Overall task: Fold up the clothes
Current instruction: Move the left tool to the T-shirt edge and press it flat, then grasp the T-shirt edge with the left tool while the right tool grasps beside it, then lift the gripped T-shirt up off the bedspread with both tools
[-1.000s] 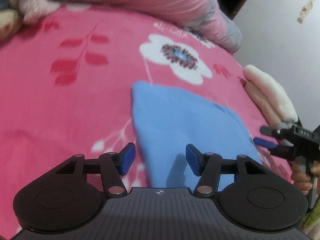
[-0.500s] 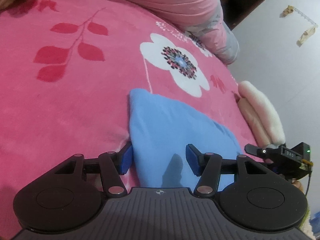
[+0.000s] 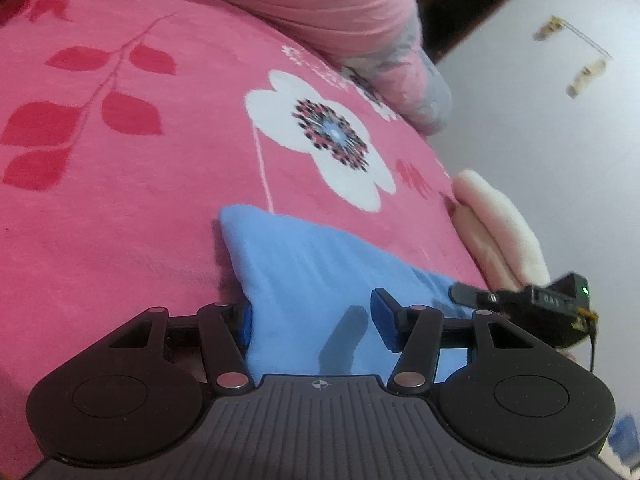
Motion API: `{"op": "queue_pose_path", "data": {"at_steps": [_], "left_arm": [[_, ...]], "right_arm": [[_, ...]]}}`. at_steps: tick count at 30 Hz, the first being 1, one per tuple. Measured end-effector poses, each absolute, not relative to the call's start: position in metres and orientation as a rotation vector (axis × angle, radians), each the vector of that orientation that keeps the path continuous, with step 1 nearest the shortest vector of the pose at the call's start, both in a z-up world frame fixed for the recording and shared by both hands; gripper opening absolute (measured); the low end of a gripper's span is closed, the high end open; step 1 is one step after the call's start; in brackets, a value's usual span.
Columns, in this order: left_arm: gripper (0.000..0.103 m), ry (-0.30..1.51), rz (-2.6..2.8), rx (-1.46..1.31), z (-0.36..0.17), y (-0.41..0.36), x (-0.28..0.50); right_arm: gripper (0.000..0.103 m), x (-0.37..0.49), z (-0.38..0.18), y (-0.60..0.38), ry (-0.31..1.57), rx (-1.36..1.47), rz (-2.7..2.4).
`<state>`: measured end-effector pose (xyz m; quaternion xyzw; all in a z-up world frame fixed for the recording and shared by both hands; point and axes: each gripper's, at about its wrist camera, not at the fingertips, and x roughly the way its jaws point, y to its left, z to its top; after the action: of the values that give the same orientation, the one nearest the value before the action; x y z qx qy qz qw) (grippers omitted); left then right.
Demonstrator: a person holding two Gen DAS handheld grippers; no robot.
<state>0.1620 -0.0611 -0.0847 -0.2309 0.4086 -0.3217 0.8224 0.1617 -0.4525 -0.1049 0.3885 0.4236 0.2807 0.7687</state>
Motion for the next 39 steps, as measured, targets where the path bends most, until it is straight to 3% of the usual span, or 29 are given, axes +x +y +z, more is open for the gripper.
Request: {"op": "queue_pose_path", "data": {"at_steps": [5, 8, 11, 15, 18, 29, 39], "left_arm": [[0.051, 0.884, -0.738, -0.524, -0.089, -0.055, 0.16], [0.049, 0.887, -0.734, -0.567, -0.092, -0.06, 0.166], [0.041, 0.878, -0.714, -0.561, -0.093, -0.071, 0.17], [0.015, 0.859, -0.683, -0.538, -0.086, -0.074, 0.166], [0.009, 0.817, -0.682, -0.514, -0.071, -0.076, 0.156], [0.007, 0.663, -0.675, -0.426, -0.018, -0.082, 0.111], [0.007, 0.538, -0.67, -0.348, 0.025, -0.085, 0.062]], "right_arm": [[0.039, 0.151, -0.105, -0.455, 0.917, 0.819, 0.647], [0.021, 0.158, -0.109, -0.453, 0.921, 0.832, 0.613], [0.012, 0.164, -0.112, -0.448, 0.911, 0.84, 0.595], [0.01, 0.158, -0.105, -0.443, 0.882, 0.82, 0.546], [0.009, 0.146, -0.089, -0.437, 0.831, 0.752, 0.504], [0.009, 0.089, -0.008, -0.401, 0.636, 0.448, 0.397], [0.009, 0.031, 0.035, -0.384, 0.525, 0.356, 0.334]]}}
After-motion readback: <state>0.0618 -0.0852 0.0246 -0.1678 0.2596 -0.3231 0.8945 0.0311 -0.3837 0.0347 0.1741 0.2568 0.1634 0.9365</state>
